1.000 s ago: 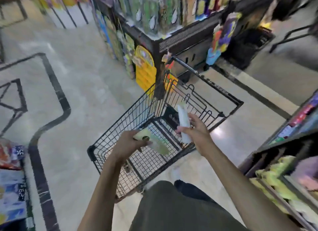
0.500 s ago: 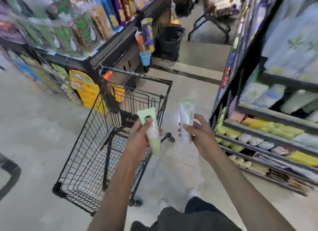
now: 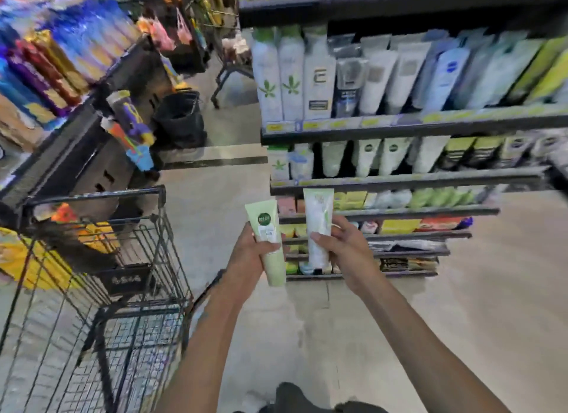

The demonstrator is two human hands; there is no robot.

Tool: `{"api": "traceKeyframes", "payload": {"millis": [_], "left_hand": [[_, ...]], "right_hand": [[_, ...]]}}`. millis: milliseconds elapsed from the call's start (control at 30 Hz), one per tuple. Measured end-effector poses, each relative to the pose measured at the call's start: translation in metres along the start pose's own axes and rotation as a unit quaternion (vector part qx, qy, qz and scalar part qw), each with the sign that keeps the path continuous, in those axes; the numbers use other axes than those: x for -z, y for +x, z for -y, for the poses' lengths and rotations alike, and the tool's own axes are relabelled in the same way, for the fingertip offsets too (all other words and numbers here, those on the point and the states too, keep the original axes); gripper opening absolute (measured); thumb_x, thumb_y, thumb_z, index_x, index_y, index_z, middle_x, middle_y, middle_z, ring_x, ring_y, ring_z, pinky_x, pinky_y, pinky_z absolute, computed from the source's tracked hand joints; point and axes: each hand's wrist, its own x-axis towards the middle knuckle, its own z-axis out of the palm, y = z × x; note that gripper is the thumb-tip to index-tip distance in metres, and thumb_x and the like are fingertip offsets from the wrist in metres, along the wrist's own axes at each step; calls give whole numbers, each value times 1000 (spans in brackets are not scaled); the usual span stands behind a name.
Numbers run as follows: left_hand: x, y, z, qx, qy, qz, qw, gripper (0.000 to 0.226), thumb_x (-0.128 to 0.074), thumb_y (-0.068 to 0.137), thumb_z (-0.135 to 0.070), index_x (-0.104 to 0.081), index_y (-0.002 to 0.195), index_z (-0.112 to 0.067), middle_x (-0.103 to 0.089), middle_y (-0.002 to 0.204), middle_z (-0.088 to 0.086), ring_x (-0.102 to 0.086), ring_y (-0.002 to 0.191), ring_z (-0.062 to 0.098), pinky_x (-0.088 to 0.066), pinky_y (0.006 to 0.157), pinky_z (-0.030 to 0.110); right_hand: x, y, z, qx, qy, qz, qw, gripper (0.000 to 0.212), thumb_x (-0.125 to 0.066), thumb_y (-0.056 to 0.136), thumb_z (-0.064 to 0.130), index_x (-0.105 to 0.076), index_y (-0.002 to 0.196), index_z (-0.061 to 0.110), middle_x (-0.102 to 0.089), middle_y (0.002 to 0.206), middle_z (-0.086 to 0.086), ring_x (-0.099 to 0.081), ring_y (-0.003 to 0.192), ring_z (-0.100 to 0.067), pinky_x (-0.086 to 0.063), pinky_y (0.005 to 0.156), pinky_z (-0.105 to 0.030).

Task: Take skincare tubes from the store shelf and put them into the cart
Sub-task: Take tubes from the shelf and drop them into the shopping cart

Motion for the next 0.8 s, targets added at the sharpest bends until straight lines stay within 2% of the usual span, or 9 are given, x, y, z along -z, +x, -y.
{"api": "traceKeyframes", "payload": {"millis": [67, 200, 333, 433, 567, 700, 800], "left_hand": [[-40, 2, 11, -3, 10, 28, 1000, 60, -69, 73, 9, -53, 130, -3, -73, 101, 18, -71, 87, 34, -58, 80, 46], [-114, 6, 31, -20, 15, 39, 999, 48, -62, 87, 15, -58, 128, -9, -76, 107, 7, -73, 97, 25, -58, 79, 40], [-172, 14, 49, -24, 43, 45, 998, 42, -68, 89, 6, -62, 123, -18, -75, 117, 8, -71, 108, 28, -58, 89, 49], [-208, 27, 60, -24, 55, 38, 997, 40, -70, 90, 2, -62, 125, -17, -76, 116, 6, -72, 107, 28, -59, 83, 47], [-245, 55, 72, -26, 83, 54, 995, 39, -68, 93, -1, -61, 125, -22, -75, 118, 1, -70, 113, 25, -56, 93, 52], [-282, 87, 81, -15, 69, 47, 996, 37, -65, 93, 2, -61, 123, -20, -75, 113, 1, -71, 105, 23, -58, 84, 43], [-307, 115, 88, -4, 78, 34, 996, 43, -70, 88, 3, -59, 123, -20, -75, 109, 3, -73, 99, 22, -60, 76, 39]], "right_hand": [[39, -8, 12, 6, -5, -16, 1000, 38, -78, 88, 5, -65, 120, 19, -78, 110, -6, -73, 104, -31, -59, 88, -49], [111, -22, 30, 15, 2, -51, 999, 41, -78, 88, 5, -64, 124, 16, -77, 111, -7, -72, 106, -35, -60, 88, -51], [169, -33, 41, 23, 1, -79, 997, 44, -79, 88, 6, -62, 127, 15, -77, 112, -7, -72, 105, -33, -56, 96, -59], [203, -33, 49, 25, 2, -90, 996, 42, -78, 89, 8, -62, 126, 17, -77, 111, -6, -73, 103, -30, -57, 95, -58], [241, -23, 57, 30, 21, -105, 994, 46, -79, 88, 8, -61, 130, 15, -76, 115, -9, -73, 106, -33, -60, 88, -52], [274, -6, 69, 29, 29, -110, 993, 43, -77, 89, 6, -62, 129, 14, -76, 116, -10, -73, 106, -32, -59, 91, -54], [295, 12, 81, 29, 16, -115, 993, 41, -77, 89, 7, -64, 126, 14, -76, 115, -9, -72, 106, -33, -58, 93, -56]]}}
